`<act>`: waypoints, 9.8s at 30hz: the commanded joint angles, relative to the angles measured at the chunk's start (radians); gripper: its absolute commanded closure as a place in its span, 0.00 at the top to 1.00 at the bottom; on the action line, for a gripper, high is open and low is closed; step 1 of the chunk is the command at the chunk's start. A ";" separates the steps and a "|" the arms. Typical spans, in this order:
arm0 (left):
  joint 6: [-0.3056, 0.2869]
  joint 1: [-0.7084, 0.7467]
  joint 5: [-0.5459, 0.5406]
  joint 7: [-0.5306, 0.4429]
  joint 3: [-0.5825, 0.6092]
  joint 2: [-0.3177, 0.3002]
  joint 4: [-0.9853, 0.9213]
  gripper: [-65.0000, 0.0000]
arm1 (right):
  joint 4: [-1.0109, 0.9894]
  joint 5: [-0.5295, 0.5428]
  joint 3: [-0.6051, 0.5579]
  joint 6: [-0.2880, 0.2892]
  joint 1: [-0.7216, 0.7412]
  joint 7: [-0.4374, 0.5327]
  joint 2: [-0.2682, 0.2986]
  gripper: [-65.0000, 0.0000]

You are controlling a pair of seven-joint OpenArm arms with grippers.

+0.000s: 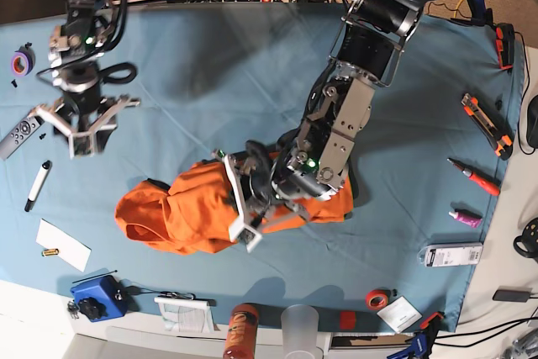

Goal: Layout the t-shirt on the table in an organized manner, then fold the t-shirt properly
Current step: 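Grasp the shirt with the left gripper and drag it toward the right gripper, then grasp the shirt hem edge with the right gripper, then pull the shirt apart, right gripper sliding its held edge away from the left, then lift the shirt with the left gripper and drag it away from the right gripper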

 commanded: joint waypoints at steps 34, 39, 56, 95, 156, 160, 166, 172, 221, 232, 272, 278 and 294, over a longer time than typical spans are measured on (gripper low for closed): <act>-0.080 -0.281 0.130 -0.347 0.000 -0.066 -0.228 0.37 | -0.502 0.158 -0.004 0.261 0.496 0.052 0.094 0.34; -0.010 -0.372 0.130 -0.220 0.000 -0.061 -0.363 0.52 | -0.586 0.159 -0.088 0.309 0.565 0.041 0.094 0.34; 0.056 -0.375 0.130 0.168 -0.001 -0.064 -0.154 0.52 | -0.902 0.018 -0.306 0.242 0.772 0.127 0.093 0.34; 0.044 0.100 0.301 0.097 0.000 -0.164 -0.153 0.52 | -0.970 0.183 -0.304 0.441 1.001 -0.109 0.093 0.34; 0.048 0.100 0.294 0.101 0.000 -0.164 -0.153 0.52 | -1.154 0.028 -0.736 0.118 0.976 0.117 0.119 0.00; 0.048 0.100 0.294 0.124 0.000 -0.164 -0.153 0.51 | -1.139 0.019 -0.724 -0.026 0.976 0.051 0.122 0.00; 0.048 0.100 0.294 0.193 0.000 -0.164 -0.051 0.51 | -1.086 -0.001 -0.715 -0.055 0.976 0.041 0.130 0.00; -0.016 0.109 0.291 0.265 0.000 -0.164 0.085 0.51 | -1.080 -0.001 -0.715 -0.055 0.976 0.042 0.129 0.00; 0.114 0.332 0.334 0.189 -0.271 -0.188 0.515 0.00 | -0.592 0.952 0.179 0.369 0.855 -0.428 0.389 0.00; -0.033 0.277 0.163 -0.041 -0.275 -0.282 0.443 0.00 | -0.893 0.816 0.205 0.364 0.791 -0.232 0.351 0.00; -0.071 0.153 -0.202 0.092 -0.275 -0.209 0.055 0.52 | -1.070 0.574 0.205 0.365 0.793 -0.123 0.238 0.00; -0.037 0.141 -0.120 0.042 -0.275 -0.175 -0.018 0.52 | -1.070 0.575 0.205 0.365 0.793 -0.131 0.238 0.00; -0.095 0.131 -0.258 0.063 -0.276 -0.125 -0.122 0.00 | -1.070 0.582 0.205 0.365 0.793 -0.132 0.238 0.00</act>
